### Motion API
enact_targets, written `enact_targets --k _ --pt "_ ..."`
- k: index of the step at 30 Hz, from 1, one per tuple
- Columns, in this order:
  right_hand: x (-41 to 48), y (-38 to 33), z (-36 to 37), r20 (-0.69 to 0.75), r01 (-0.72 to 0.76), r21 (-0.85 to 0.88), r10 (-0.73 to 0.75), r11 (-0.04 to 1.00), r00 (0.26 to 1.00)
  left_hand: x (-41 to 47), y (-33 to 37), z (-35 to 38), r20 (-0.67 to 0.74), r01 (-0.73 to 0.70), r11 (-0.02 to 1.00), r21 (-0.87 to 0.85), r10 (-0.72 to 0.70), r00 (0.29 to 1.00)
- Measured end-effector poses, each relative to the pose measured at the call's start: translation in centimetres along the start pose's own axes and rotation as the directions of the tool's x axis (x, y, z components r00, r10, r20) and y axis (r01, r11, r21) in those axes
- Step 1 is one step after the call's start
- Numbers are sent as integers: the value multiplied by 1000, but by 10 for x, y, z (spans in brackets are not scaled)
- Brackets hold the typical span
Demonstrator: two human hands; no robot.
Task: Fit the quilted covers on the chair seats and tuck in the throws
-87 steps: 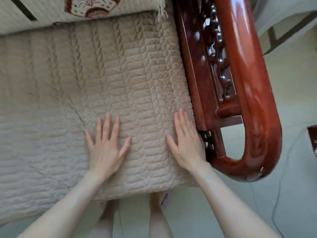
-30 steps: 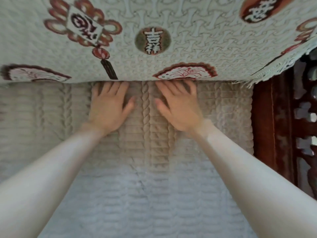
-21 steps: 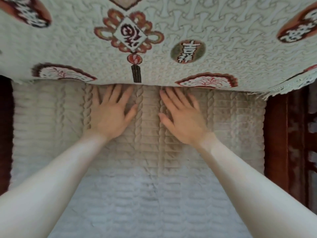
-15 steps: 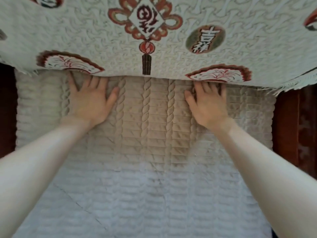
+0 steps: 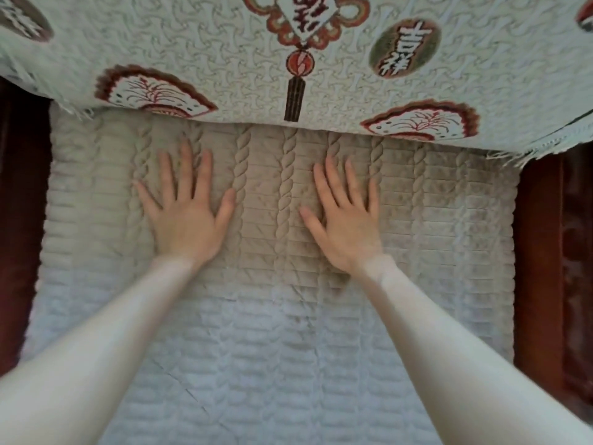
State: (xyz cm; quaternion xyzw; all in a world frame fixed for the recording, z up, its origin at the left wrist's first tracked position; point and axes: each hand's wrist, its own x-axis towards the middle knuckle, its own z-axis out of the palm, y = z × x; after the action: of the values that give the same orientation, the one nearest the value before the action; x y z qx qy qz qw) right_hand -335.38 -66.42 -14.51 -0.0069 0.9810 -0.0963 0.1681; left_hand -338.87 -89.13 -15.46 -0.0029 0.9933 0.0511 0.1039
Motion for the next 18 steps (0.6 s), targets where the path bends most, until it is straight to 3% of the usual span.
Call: enact_targets --k 4,9,14,18 --pt "-52 26 20 -81 -171 -19 169 985 982 -46 -22 11 22 98 995 12 -98 995" --pt "-121 -10 54 -32 -9 24 10 1000 999 -139 8 36 59 -196 980 21 195 979" --pt "-182 3 74 -49 -120 41 122 992 991 -217 -15 50 57 -109 994 15 108 993" --pt "-224 1 72 77 -176 96 168 980 983 -250 -23 43 163 -27 999 -29 31 986"
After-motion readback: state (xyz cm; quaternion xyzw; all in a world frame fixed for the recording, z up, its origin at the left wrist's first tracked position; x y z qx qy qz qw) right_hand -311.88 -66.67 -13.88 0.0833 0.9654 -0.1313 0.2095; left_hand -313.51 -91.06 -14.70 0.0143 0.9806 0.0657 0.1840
